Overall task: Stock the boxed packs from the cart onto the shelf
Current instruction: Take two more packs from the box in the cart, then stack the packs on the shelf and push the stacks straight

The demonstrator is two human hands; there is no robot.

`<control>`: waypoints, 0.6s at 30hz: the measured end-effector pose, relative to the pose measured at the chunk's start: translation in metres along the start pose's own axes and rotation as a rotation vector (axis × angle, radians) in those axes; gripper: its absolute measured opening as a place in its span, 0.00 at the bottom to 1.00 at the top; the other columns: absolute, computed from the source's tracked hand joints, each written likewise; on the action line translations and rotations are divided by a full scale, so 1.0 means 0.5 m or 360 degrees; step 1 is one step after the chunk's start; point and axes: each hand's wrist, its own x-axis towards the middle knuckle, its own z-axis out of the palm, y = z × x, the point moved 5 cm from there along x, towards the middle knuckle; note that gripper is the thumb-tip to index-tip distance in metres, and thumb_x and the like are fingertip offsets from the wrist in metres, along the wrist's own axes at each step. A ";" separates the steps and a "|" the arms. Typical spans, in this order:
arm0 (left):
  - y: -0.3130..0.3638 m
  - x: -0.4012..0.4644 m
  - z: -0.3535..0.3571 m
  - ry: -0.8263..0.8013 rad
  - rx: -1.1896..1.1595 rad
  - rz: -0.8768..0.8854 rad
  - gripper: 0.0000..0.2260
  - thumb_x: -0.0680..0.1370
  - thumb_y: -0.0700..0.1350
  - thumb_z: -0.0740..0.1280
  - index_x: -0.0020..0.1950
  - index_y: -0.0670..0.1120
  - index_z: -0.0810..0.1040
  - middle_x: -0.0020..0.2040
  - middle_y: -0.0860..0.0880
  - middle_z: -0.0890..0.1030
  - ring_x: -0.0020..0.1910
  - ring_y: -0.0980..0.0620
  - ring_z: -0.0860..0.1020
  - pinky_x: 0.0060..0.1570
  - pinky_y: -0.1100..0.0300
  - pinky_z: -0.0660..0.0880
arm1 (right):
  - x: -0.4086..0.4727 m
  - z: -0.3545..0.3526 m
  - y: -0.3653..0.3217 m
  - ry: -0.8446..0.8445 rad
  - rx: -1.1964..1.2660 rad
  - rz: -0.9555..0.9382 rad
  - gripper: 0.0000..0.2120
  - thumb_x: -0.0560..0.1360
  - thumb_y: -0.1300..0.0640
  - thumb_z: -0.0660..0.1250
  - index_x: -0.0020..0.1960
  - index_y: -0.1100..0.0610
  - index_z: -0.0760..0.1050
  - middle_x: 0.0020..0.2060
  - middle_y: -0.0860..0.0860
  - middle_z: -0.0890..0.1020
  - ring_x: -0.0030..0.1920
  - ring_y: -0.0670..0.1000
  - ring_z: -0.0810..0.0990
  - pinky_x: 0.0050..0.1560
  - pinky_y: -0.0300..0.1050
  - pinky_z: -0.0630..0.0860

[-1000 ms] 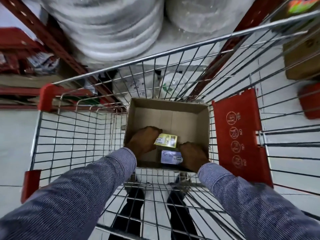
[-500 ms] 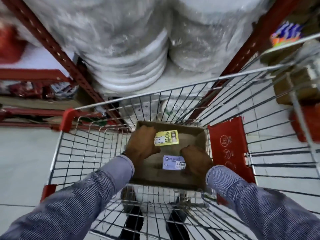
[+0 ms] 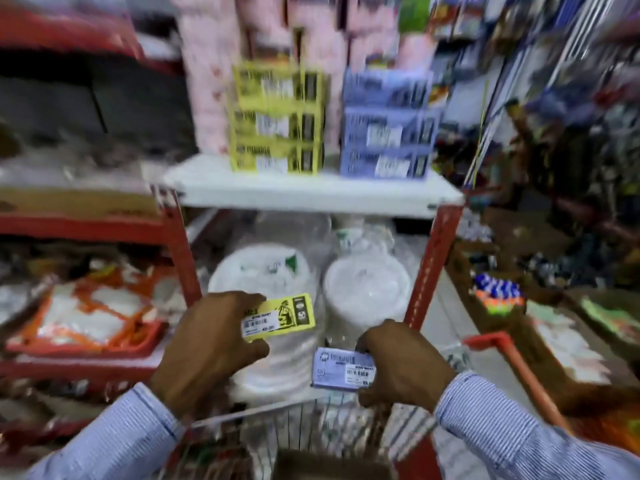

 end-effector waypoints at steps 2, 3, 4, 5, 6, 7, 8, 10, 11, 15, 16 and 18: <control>0.011 0.013 -0.084 0.0125 -0.0002 0.0030 0.32 0.56 0.55 0.72 0.60 0.52 0.82 0.48 0.49 0.88 0.45 0.46 0.85 0.43 0.53 0.81 | -0.002 -0.089 -0.005 0.0112 -0.0048 -0.0002 0.26 0.57 0.39 0.77 0.48 0.54 0.79 0.44 0.52 0.83 0.44 0.54 0.79 0.40 0.45 0.74; 0.019 0.018 -0.123 0.0158 -0.0006 0.0034 0.31 0.56 0.55 0.73 0.60 0.52 0.82 0.48 0.49 0.87 0.45 0.46 0.84 0.43 0.54 0.81 | -0.003 -0.132 -0.010 0.0172 -0.0055 -0.0008 0.27 0.57 0.38 0.77 0.48 0.53 0.79 0.43 0.51 0.82 0.44 0.54 0.78 0.39 0.45 0.73; 0.026 0.024 -0.157 0.0187 0.0011 0.0044 0.30 0.57 0.55 0.75 0.59 0.52 0.82 0.47 0.50 0.87 0.44 0.47 0.84 0.42 0.54 0.81 | -0.003 -0.173 -0.013 0.0241 -0.0070 -0.0022 0.27 0.56 0.37 0.76 0.47 0.53 0.79 0.42 0.51 0.82 0.43 0.54 0.78 0.38 0.45 0.71; 0.034 0.029 -0.198 0.0239 0.0030 0.0060 0.28 0.58 0.54 0.76 0.58 0.53 0.82 0.45 0.51 0.87 0.42 0.48 0.84 0.40 0.54 0.81 | -0.007 -0.221 -0.018 0.0320 -0.0092 -0.0031 0.27 0.56 0.36 0.76 0.46 0.53 0.79 0.40 0.50 0.81 0.41 0.54 0.77 0.36 0.44 0.70; 0.039 0.033 -0.228 0.0281 0.0048 0.0083 0.27 0.58 0.54 0.76 0.57 0.53 0.83 0.44 0.51 0.87 0.41 0.49 0.84 0.39 0.55 0.81 | -0.009 -0.261 -0.022 0.0387 -0.0119 -0.0047 0.26 0.56 0.37 0.76 0.45 0.53 0.79 0.38 0.50 0.80 0.39 0.53 0.76 0.35 0.44 0.68; 0.045 0.036 -0.259 0.0332 0.0061 0.0094 0.27 0.59 0.53 0.77 0.58 0.53 0.83 0.45 0.52 0.87 0.41 0.50 0.83 0.40 0.56 0.81 | -0.012 -0.300 -0.028 0.0448 -0.0136 -0.0060 0.24 0.57 0.38 0.76 0.43 0.53 0.79 0.35 0.50 0.77 0.37 0.53 0.74 0.35 0.43 0.66; 0.053 0.040 -0.291 0.0387 0.0064 0.0111 0.27 0.60 0.53 0.78 0.59 0.53 0.82 0.47 0.51 0.87 0.43 0.50 0.84 0.41 0.56 0.80 | -0.015 -0.338 -0.035 0.0511 -0.0151 -0.0073 0.23 0.57 0.38 0.76 0.43 0.52 0.79 0.35 0.49 0.76 0.36 0.52 0.71 0.35 0.43 0.65; 0.062 0.055 -0.337 0.0473 0.0058 0.0124 0.29 0.59 0.53 0.78 0.61 0.52 0.82 0.50 0.50 0.87 0.47 0.48 0.84 0.44 0.55 0.80 | -0.017 -0.400 -0.043 0.0614 -0.0192 -0.0074 0.22 0.56 0.38 0.76 0.41 0.51 0.77 0.35 0.50 0.75 0.36 0.52 0.69 0.35 0.43 0.65; 0.065 0.064 -0.351 0.0501 0.0056 0.0142 0.30 0.59 0.54 0.77 0.61 0.52 0.82 0.51 0.49 0.87 0.48 0.47 0.84 0.46 0.55 0.80 | -0.016 -0.421 -0.044 0.0653 -0.0198 -0.0066 0.21 0.56 0.38 0.76 0.38 0.51 0.74 0.34 0.49 0.74 0.36 0.52 0.69 0.35 0.44 0.65; 0.076 0.114 -0.406 0.0589 0.0001 0.0211 0.30 0.56 0.53 0.72 0.59 0.52 0.82 0.48 0.49 0.88 0.47 0.47 0.84 0.46 0.51 0.82 | -0.004 -0.503 -0.038 0.0757 -0.0260 -0.0032 0.22 0.56 0.39 0.77 0.31 0.51 0.69 0.27 0.46 0.68 0.32 0.52 0.69 0.30 0.46 0.67; 0.079 0.126 -0.417 0.0622 -0.0009 0.0227 0.29 0.56 0.52 0.72 0.57 0.51 0.83 0.47 0.49 0.88 0.45 0.47 0.84 0.45 0.51 0.82 | -0.002 -0.522 -0.033 0.0795 -0.0262 -0.0022 0.23 0.56 0.39 0.77 0.30 0.51 0.67 0.26 0.46 0.66 0.31 0.51 0.67 0.28 0.45 0.65; 0.085 0.148 -0.438 0.0671 -0.0012 0.0262 0.26 0.57 0.50 0.74 0.55 0.50 0.84 0.45 0.49 0.88 0.44 0.47 0.84 0.45 0.51 0.82 | 0.006 -0.555 -0.017 0.0847 -0.0266 0.0021 0.25 0.56 0.41 0.78 0.28 0.50 0.62 0.25 0.45 0.65 0.28 0.49 0.64 0.25 0.43 0.60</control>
